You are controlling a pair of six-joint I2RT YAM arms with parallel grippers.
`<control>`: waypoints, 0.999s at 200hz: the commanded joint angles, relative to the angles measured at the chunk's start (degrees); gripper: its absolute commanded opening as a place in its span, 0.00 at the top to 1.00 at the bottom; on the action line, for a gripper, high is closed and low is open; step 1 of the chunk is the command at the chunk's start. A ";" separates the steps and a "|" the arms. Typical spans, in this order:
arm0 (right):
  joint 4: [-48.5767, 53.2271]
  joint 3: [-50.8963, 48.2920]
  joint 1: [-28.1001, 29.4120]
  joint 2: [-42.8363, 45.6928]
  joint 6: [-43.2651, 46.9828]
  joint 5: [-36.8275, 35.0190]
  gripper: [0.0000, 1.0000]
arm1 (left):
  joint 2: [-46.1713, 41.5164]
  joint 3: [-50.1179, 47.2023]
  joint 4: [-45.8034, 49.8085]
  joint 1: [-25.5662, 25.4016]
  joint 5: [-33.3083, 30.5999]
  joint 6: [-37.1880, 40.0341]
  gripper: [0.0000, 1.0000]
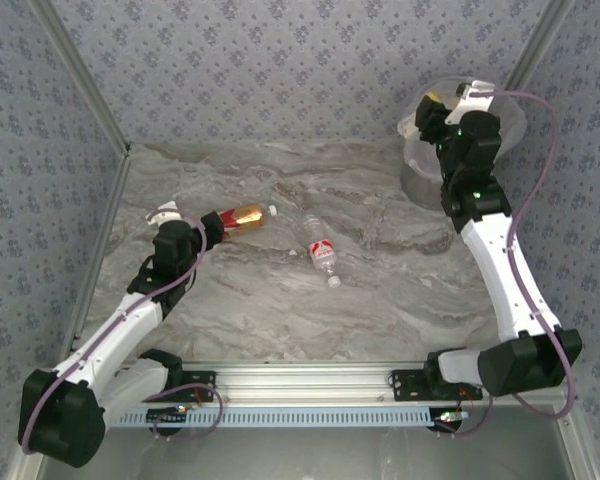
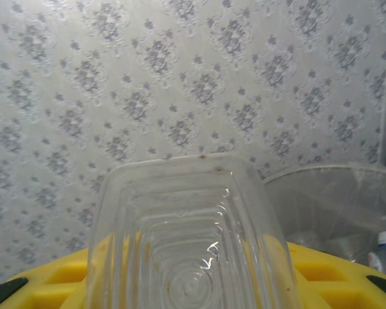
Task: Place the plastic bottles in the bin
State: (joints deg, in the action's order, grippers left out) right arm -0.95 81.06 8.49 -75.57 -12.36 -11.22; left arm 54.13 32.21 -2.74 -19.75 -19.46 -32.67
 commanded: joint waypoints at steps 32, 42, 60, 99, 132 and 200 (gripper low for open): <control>-7.97 7.51 -3.80 -7.24 8.58 -7.28 1.00 | -3.49 1.15 2.15 0.50 0.17 0.52 0.00; -8.36 8.79 -5.13 -8.92 8.01 -7.82 1.00 | -3.91 0.72 2.21 0.54 -0.04 0.21 0.01; -8.08 11.61 -6.74 -11.87 6.76 -8.39 1.00 | -4.42 0.27 2.22 0.68 -0.05 -0.34 0.01; -11.79 13.73 -7.69 -17.79 10.43 -11.11 1.00 | -4.91 -0.23 2.30 0.85 -0.29 -0.65 0.01; -17.41 13.44 -7.66 -22.47 15.45 -15.15 1.00 | -4.91 -0.13 2.81 0.94 -0.07 -0.99 0.00; -0.39 29.80 -10.48 -34.94 13.14 -11.31 0.95 | -3.98 -1.27 2.17 0.94 0.27 -3.36 0.01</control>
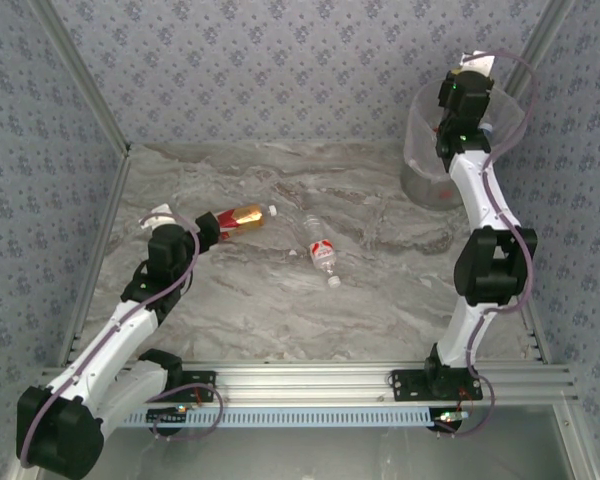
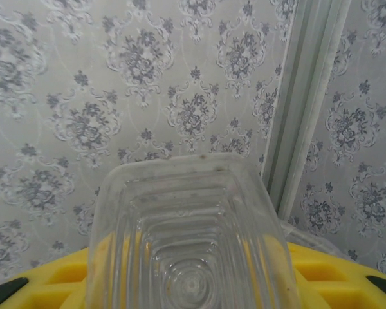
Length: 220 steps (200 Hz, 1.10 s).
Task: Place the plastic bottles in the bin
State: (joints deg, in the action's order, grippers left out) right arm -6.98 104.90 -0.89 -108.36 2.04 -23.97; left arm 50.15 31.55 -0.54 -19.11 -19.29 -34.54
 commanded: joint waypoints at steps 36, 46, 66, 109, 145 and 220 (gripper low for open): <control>12.73 11.27 -3.05 -6.69 -8.07 2.53 0.92 | 1.35 0.06 -0.17 0.31 0.85 -1.32 0.00; 15.28 12.45 -3.61 -7.66 -10.56 3.57 0.89 | 1.53 0.17 -0.23 0.31 0.85 -1.34 0.01; 17.15 13.28 -3.71 -8.85 -11.17 0.34 0.86 | 1.53 0.13 -0.18 0.31 1.15 -1.31 0.01; 24.63 16.81 -3.90 -13.09 -5.68 -5.27 0.81 | 0.96 -0.66 0.18 0.31 1.16 -1.38 0.01; 29.58 17.13 -3.82 -14.10 -6.23 -3.98 0.66 | 1.31 -0.63 -0.08 0.31 1.12 -1.67 0.01; 28.88 14.49 -3.51 -6.62 -7.99 20.54 0.25 | 1.65 -0.70 -0.26 0.31 1.44 -2.15 0.00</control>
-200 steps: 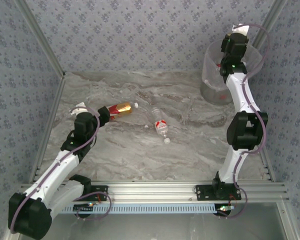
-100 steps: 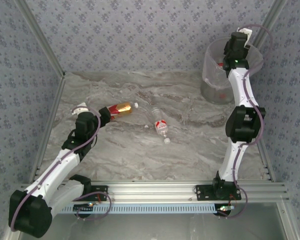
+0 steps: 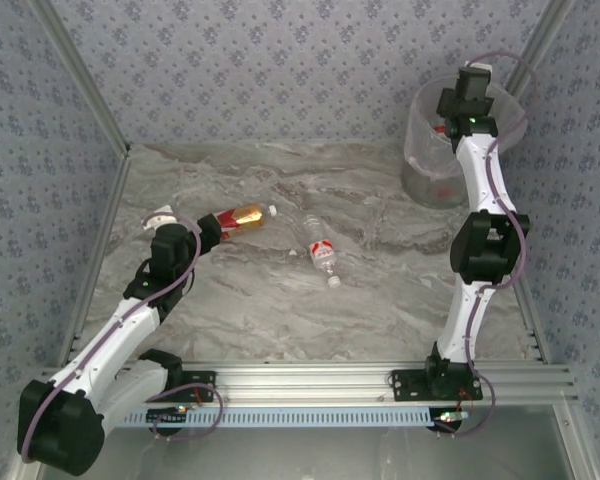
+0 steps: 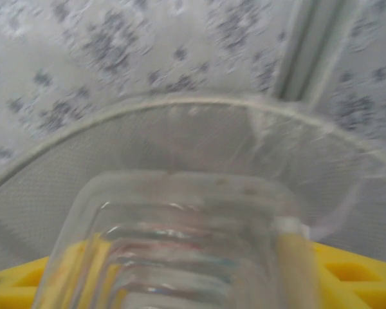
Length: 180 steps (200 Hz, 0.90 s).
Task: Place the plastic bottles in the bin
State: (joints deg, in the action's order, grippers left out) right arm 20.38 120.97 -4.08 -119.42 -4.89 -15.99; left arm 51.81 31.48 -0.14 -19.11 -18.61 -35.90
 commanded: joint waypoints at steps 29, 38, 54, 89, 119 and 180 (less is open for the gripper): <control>0.45 -1.72 -0.50 5.90 -2.25 15.99 0.10 | -0.13 -1.07 -0.65 0.31 0.73 -1.01 0.01; 0.40 -1.71 -0.50 6.09 -2.23 15.98 0.10 | -0.22 -1.16 -0.65 0.31 0.77 -1.01 0.01; 0.33 -2.09 -0.83 6.46 -2.23 17.91 0.10 | -0.31 -1.05 -0.56 0.31 0.75 -0.67 0.01; -2.27 -5.42 -1.88 8.72 -3.86 25.51 0.09 | -0.17 -1.01 -0.41 0.37 0.86 -0.40 0.01; -0.67 -5.39 -1.83 8.96 -4.88 24.33 0.09 | 0.05 -1.07 -0.56 0.35 1.03 -0.40 0.01; 8.35 -4.71 -1.86 5.09 -6.12 13.35 0.35 | 0.94 -0.90 -0.91 0.39 1.34 -0.53 0.00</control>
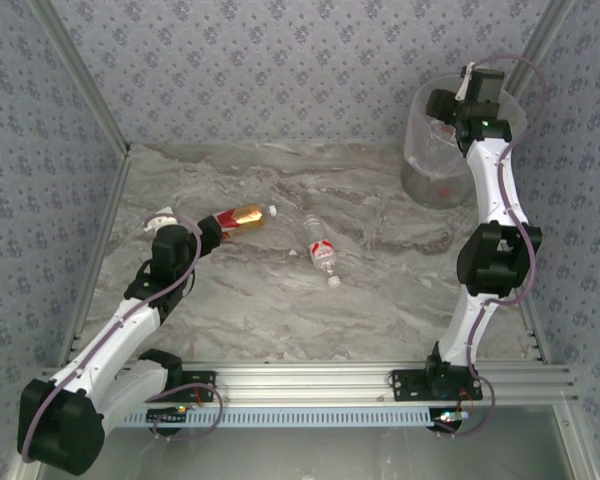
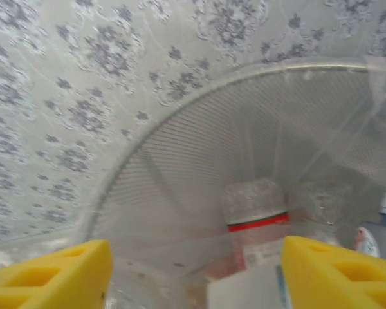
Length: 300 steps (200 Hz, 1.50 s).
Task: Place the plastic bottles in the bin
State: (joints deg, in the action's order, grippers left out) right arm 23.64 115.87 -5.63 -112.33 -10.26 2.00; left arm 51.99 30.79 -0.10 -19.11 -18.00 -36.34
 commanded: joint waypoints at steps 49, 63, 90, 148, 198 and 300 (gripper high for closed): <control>12.26 3.91 -0.52 -7.46 -1.20 -5.26 0.48 | 1.57 0.22 -1.31 0.39 1.45 -0.21 0.01; 13.23 4.60 -0.52 -8.05 -1.58 -4.77 0.51 | 1.68 0.24 -1.22 0.39 1.39 -0.18 0.01; 13.80 4.97 -0.43 -7.19 -2.26 -2.80 0.54 | 1.49 0.35 -1.15 0.39 1.42 -0.14 0.00; 11.57 4.41 -0.44 1.23 -3.54 1.83 0.39 | 1.60 0.25 -1.04 0.39 1.21 0.14 0.01; 11.08 -1.00 1.02 9.74 -3.29 4.15 0.29 | 1.25 0.33 -0.10 0.40 0.30 -0.04 0.00; 5.14 -26.83 14.08 27.22 0.78 1.88 0.00 | 1.84 1.27 1.20 0.92 0.83 -1.75 0.00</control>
State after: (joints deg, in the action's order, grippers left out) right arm 29.91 92.99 4.56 -88.58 -12.16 5.10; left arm 53.69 30.81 0.23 -18.74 -17.19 -36.77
